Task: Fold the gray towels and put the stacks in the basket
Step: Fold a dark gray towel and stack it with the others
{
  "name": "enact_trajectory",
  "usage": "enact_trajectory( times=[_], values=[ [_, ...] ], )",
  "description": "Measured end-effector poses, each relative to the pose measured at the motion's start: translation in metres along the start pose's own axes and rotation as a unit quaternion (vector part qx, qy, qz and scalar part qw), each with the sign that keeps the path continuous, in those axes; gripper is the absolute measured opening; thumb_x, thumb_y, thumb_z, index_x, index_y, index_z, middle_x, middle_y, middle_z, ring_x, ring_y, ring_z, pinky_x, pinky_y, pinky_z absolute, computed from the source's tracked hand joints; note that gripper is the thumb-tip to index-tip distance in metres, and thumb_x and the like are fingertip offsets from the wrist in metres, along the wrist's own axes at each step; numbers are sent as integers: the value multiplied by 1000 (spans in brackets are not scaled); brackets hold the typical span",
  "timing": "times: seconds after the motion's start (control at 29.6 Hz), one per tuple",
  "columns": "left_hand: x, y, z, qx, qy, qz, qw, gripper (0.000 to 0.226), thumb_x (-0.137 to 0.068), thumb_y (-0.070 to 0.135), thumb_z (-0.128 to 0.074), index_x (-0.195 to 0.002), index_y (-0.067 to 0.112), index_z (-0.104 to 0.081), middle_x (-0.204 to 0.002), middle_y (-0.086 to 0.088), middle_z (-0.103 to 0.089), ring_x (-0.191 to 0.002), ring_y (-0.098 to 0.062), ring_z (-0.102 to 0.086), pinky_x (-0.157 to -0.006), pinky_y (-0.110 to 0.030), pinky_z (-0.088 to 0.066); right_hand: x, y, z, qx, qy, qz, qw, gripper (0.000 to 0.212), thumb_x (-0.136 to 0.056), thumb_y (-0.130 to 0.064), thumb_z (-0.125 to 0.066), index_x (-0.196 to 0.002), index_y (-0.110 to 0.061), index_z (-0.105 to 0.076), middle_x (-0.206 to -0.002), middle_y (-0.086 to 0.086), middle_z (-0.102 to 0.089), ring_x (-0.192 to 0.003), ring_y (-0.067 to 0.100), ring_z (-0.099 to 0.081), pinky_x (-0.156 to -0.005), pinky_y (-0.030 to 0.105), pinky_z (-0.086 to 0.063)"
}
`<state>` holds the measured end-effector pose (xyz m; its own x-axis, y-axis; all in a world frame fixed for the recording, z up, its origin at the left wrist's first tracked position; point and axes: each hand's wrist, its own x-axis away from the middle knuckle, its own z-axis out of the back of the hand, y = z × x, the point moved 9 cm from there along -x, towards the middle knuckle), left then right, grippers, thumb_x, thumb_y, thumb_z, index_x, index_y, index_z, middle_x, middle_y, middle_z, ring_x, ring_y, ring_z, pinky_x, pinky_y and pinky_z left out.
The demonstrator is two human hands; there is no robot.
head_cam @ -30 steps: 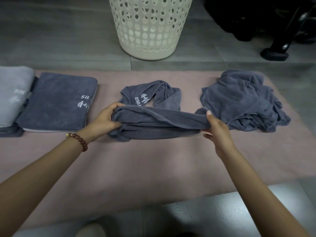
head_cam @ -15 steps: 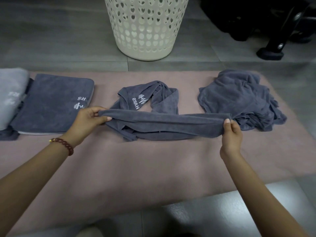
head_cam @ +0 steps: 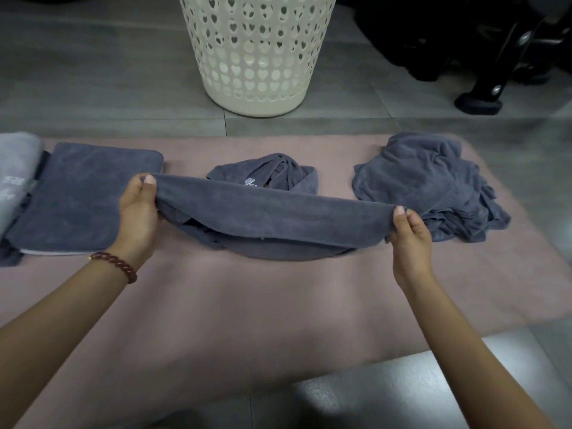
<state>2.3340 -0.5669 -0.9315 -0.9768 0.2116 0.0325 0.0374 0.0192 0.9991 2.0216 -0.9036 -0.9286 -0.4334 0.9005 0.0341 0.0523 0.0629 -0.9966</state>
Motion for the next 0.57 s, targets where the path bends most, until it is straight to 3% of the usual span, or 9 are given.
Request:
enact_trajectory(
  times=[0.14, 0.27, 0.41, 0.51, 0.57],
  values=[
    [5, 21, -4, -74, 28, -107, 991, 30, -103, 15, -31, -78, 28, -42, -78, 11, -48, -69, 11, -49, -70, -8, -39, -2, -7, -4, -21, 76, 6, 997, 27, -98, -23, -47, -72, -24, -50, -72, -13, -51, -69, 2, -46, -69, 21, -42],
    [5, 33, -3, -80, 75, -138, 984, 23, -101, 10, -33, -85, 18, -47, -78, 14, -46, -70, 14, -48, -70, -5, -36, -6, -34, -11, 0, 146, 85, 986, 25, -99, -19, -45, -74, -22, -46, -74, -10, -47, -61, -9, -46, -67, 10, -41],
    [-16, 6, 8, -26, 109, -36, 993, 25, -100, 12, -36, -81, 20, -51, -83, 4, -54, -87, -14, -50, -82, -31, -44, -12, -51, -21, 110, 144, 173, 968, 15, -98, -13, -44, -85, -11, -50, -72, -11, -47, -62, -13, -47, -66, 6, -36],
    [-10, 25, -4, -165, 56, -117, 978, 24, -102, 13, -32, -82, 10, -44, -74, 2, -44, -68, -7, -38, -69, -17, -36, -18, -48, -24, 165, 149, 181, 958, 11, -98, -15, -46, -89, -12, -51, -74, -12, -49, -64, -14, -48, -66, 4, -35],
    [-6, 28, -20, -246, -9, -147, 958, 23, -102, 20, -34, -85, 5, -41, -75, -5, -40, -71, -13, -36, -64, -23, -28, -22, -41, -24, 190, 147, 169, 956, 11, -98, -16, -46, -90, -12, -52, -77, -4, -53, -65, -6, -48, -64, 3, -34]
  ],
)
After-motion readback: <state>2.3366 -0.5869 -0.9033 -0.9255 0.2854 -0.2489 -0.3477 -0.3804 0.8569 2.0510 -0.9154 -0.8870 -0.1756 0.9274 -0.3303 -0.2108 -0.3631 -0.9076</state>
